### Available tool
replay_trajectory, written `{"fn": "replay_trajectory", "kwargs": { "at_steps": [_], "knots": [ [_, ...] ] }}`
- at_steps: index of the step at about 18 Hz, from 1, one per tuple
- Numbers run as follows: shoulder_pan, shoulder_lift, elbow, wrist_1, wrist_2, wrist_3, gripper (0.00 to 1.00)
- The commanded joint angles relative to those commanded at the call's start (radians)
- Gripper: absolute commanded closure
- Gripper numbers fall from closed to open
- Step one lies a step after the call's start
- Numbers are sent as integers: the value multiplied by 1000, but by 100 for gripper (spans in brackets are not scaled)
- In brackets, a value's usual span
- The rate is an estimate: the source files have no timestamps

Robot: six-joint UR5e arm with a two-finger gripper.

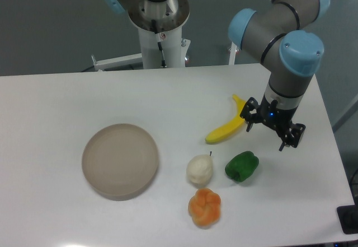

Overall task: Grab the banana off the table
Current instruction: 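Move the open gripper up and over toward the yellow banana, then lower the open gripper down onto the banana's middle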

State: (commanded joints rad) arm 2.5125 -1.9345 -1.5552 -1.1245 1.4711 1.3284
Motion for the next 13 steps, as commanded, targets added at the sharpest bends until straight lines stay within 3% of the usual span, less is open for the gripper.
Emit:
{"fn": "replay_trajectory", "kwargs": {
  "at_steps": [3,7,9,10,13],
  "knots": [
    [31,18,-65,3,0,58,0],
    [25,37,-120,12,3,38,0],
    [26,37,-190,66,3,15,0],
    [32,38,-242,127,8,15,0],
    [45,49,-287,163,47,14,0]
  ]
}}
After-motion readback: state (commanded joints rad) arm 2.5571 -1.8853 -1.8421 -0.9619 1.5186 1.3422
